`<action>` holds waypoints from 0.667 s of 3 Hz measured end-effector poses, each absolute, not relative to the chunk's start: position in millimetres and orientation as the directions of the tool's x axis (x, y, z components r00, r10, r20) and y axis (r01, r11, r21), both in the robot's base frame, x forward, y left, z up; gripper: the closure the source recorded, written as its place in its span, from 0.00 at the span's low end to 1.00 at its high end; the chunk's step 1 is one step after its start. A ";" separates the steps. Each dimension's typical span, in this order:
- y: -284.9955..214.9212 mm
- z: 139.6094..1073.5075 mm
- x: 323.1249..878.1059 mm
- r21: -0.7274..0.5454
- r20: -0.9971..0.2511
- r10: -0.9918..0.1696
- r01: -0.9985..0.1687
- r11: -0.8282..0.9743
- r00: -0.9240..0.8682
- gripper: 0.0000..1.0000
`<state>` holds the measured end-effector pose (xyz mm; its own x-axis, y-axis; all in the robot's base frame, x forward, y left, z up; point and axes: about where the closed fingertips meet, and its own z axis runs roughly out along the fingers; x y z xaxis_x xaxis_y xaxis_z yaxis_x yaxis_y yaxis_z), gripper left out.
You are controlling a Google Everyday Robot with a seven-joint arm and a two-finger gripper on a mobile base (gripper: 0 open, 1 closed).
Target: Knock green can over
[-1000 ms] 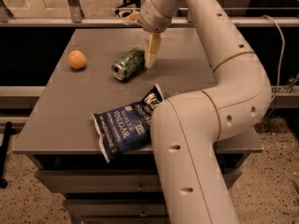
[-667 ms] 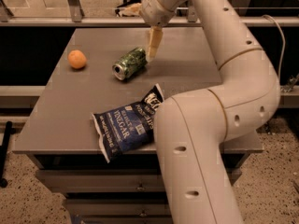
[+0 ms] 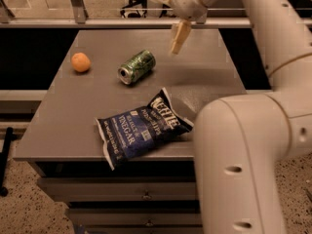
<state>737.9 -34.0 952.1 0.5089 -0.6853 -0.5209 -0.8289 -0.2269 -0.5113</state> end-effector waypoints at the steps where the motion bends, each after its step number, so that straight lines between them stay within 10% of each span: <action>1: -88.6 967.7 722.3 -0.586 -0.625 -0.599 -0.808 -0.064 0.501 0.00; 2: -129.0 995.6 698.3 -0.672 -0.664 -0.517 -0.734 0.097 0.540 0.00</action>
Offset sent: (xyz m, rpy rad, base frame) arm -0.1278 -0.2321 -0.0237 0.6387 -0.1845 -0.3534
